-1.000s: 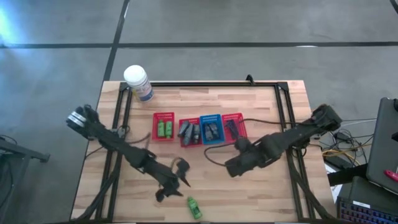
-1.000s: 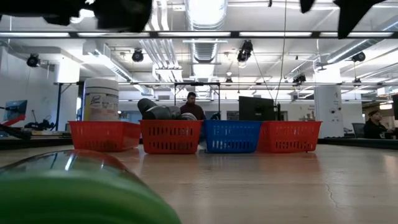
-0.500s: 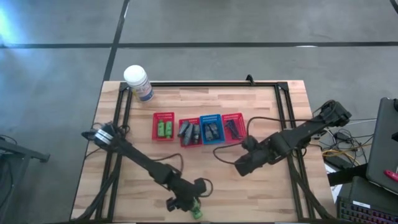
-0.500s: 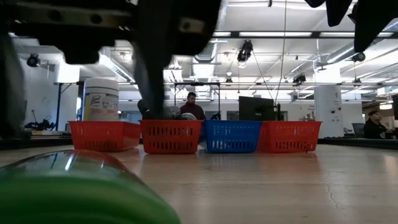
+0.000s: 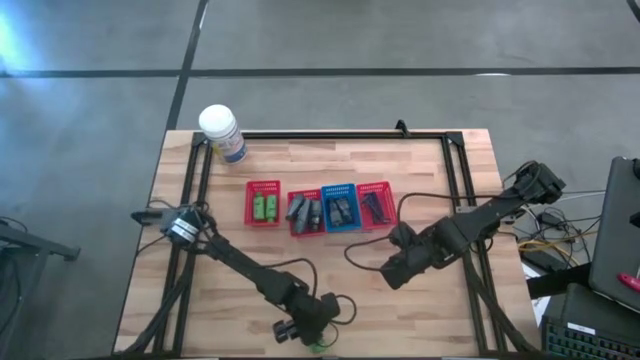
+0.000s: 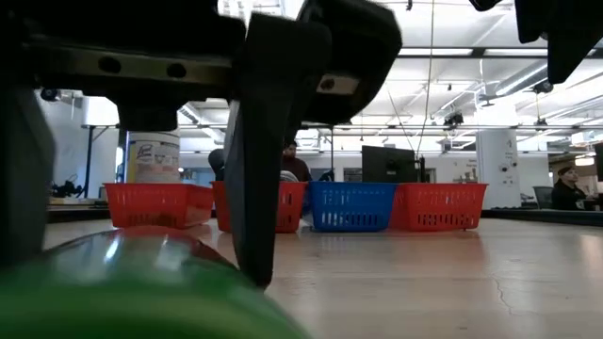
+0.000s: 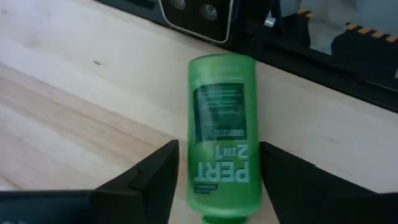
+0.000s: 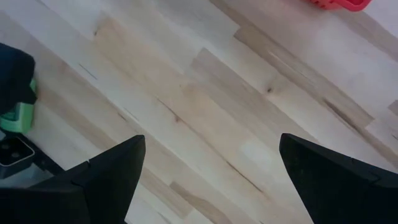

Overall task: Pick & Place Travel size toiletries
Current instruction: Put the green shampoo into the left red bin

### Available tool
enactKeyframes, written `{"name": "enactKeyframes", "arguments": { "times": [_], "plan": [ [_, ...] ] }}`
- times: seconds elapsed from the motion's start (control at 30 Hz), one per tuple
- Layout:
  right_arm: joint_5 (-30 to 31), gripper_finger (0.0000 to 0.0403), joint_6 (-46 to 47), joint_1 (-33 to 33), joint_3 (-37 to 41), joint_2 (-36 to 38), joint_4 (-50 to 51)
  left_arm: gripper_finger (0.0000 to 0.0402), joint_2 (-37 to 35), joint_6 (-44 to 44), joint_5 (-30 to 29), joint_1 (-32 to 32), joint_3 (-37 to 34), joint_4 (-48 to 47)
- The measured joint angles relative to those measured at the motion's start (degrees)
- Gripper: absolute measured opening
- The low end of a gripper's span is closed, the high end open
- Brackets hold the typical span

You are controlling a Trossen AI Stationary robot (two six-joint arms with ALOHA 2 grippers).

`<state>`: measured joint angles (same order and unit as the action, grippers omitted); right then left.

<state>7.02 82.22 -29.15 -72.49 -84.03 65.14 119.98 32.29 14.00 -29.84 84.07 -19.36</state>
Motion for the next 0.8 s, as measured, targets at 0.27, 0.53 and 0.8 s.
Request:
{"name": "enactKeyframes", "arguments": {
  "times": [0.27, 0.53, 0.8],
  "plan": [
    [0.1, 0.0366, -0.2, -0.3, 0.5, 0.0, 0.1, 0.0130, -0.4, -2.8, 0.1, 0.4, 0.0, -1.6],
    [1.2, 0.0366, 0.0, -0.3, 0.5, 1.3, 0.7, 0.0121, -10.2, -29.3, -9.8, 3.8, -6.6, -14.1],
    [5.4, 0.0366, 0.0, -0.3, 0.7, 2.8, 2.2, 0.0121, -40.9, -109.2, -48.8, 2.3, -28.7, -18.3]
  ]
}}
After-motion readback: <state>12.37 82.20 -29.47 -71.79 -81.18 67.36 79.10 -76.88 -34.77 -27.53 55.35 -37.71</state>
